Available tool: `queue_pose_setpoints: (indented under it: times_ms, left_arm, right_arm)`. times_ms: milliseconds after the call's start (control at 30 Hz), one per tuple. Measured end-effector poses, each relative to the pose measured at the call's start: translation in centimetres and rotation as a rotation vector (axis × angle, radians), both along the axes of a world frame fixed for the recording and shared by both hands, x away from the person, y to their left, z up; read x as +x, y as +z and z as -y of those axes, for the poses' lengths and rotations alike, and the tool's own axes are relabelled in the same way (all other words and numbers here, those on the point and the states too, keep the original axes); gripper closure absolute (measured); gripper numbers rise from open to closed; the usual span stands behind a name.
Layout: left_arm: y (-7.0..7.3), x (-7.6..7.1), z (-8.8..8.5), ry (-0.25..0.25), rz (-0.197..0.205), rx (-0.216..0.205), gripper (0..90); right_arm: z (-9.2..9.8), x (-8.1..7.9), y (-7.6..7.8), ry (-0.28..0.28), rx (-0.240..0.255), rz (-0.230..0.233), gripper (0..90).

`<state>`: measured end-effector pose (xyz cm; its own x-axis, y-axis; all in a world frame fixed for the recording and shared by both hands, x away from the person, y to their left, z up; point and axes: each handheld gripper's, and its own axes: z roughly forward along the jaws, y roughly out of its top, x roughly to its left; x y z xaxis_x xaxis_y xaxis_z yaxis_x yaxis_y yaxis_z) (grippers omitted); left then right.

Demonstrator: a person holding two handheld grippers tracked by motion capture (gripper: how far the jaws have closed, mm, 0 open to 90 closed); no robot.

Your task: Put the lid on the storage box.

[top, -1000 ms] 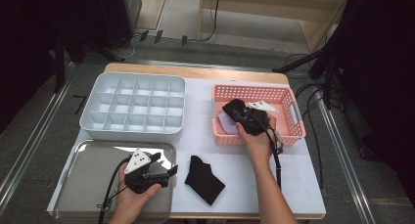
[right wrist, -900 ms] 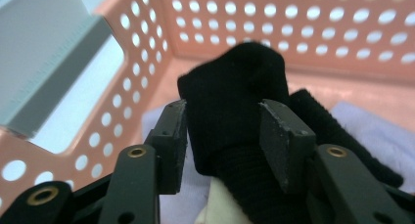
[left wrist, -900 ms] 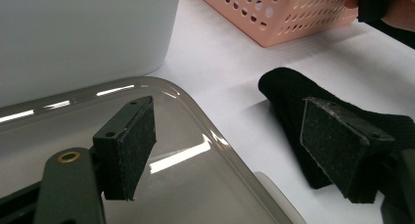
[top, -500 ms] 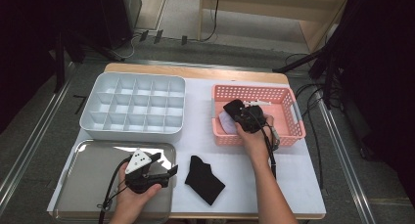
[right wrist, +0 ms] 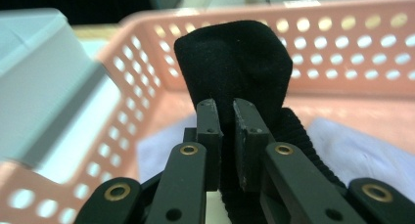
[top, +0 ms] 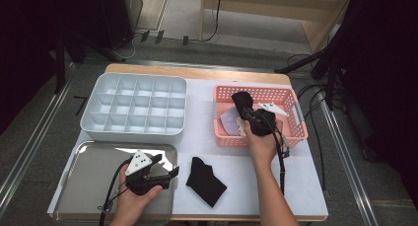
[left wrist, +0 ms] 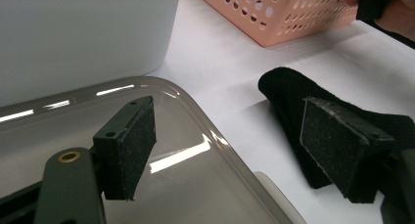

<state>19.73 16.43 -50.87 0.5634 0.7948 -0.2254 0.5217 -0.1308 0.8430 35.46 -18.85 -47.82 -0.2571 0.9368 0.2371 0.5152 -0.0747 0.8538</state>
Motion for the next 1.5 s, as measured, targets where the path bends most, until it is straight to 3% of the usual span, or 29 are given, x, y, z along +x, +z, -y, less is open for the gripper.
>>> queue_pose_setpoints:
  times_ms: [100, 233, 767, 1000, 1233, 1367, 1500]
  left_arm:
    - [0.0, 0.0, 0.0, 0.001, 0.000, -0.001, 21.7]
    - [0.0, 0.0, 0.0, 0.002, 0.000, -0.001, 21.7]
    - [0.0, 0.0, 0.0, 0.004, 0.002, 0.003, 21.7]
    - [0.0, 0.0, 0.0, 0.005, 0.002, 0.002, 21.7]
    - [0.0, 0.0, -0.1, 0.017, -0.004, -0.009, 21.6]
    - [0.0, 0.0, -0.1, 0.016, -0.002, -0.010, 21.7]
    - [0.0, 0.1, -0.2, 0.034, -0.004, -0.019, 22.1]
  right_arm:
    - [0.5, -0.2, 0.2, 0.016, 0.063, 0.034, 83.1]
    - [0.9, -0.7, 0.3, 0.030, 0.105, 0.068, 83.2]
    - [1.2, -3.3, 0.3, 0.021, 0.127, 0.189, 83.5]
    - [1.2, -4.8, 1.1, 0.031, 0.134, 0.231, 83.6]
    - [1.1, -9.1, 1.2, -0.003, 0.168, 0.285, 83.9]
    - [1.5, -11.6, 1.5, 0.004, 0.171, 0.312, 83.9]
    - [1.8, -14.4, 2.3, 0.015, 0.203, 0.336, 84.0]
